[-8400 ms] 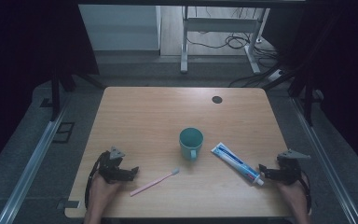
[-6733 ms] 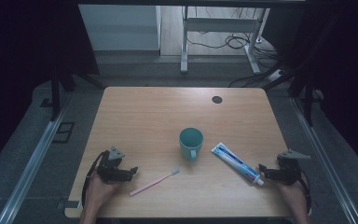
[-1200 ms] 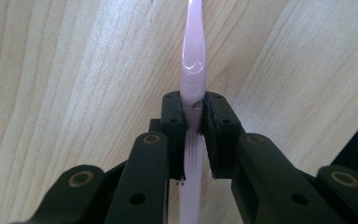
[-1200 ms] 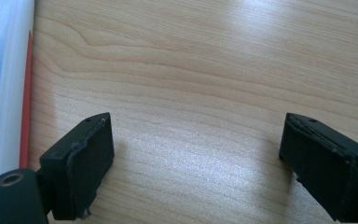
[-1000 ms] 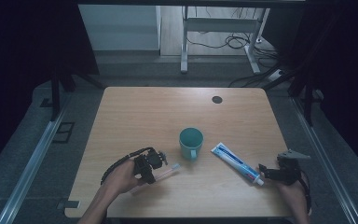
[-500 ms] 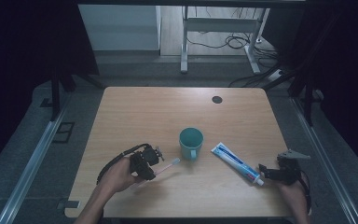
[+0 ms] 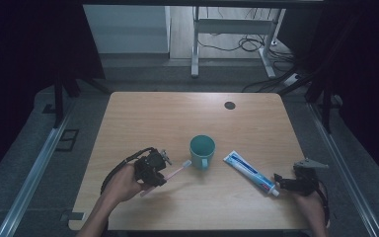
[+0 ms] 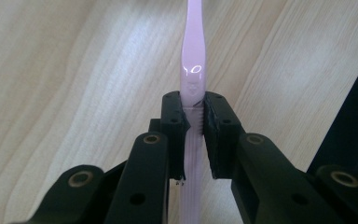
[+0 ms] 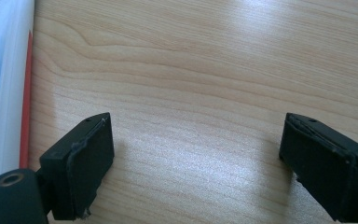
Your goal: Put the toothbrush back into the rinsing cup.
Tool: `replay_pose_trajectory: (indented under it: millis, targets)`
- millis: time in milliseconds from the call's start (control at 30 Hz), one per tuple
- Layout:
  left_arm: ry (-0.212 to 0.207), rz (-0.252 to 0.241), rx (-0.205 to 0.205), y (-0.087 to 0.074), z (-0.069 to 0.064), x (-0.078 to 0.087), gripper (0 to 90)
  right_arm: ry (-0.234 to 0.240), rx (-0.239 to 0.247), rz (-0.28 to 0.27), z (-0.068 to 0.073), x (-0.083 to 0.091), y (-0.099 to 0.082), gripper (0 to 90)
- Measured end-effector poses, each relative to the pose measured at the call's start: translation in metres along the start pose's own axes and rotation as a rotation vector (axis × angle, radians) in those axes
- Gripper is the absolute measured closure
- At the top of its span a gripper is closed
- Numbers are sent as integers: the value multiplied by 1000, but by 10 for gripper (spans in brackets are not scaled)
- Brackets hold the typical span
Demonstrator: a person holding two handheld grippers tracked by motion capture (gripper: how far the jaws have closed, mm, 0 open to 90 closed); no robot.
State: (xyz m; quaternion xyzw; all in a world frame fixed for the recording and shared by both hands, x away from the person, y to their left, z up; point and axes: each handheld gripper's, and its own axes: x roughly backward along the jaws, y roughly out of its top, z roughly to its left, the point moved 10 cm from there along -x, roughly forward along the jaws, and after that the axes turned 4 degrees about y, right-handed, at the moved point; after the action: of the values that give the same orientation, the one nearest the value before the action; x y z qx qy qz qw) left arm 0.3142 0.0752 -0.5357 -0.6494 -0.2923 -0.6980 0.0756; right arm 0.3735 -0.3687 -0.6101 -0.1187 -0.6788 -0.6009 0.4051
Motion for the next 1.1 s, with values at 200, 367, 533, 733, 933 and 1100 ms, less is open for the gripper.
replay_pose_trajectory:
  millis: [200, 367, 533, 733, 933, 1100]
  targets:
    - [11, -54, 13, 5, 3, 8, 790, 0, 0, 0, 0, 0, 0, 97]
    - [26, -103, 21, 11, 6, 13, 790, 0, 0, 0, 0, 0, 0, 97]
    - [29, -153, 39, 17, 8, 17, 790, 0, 0, 0, 0, 0, 0, 97]
    - [39, -215, 70, 25, 12, 22, 790, 0, 0, 0, 0, 0, 0, 97]
    - [43, -271, 87, 36, 15, 28, 790, 0, 0, 0, 0, 0, 0, 97]
    - [49, -303, 96, 44, 17, 31, 790, 0, 0, 0, 0, 0, 0, 97]
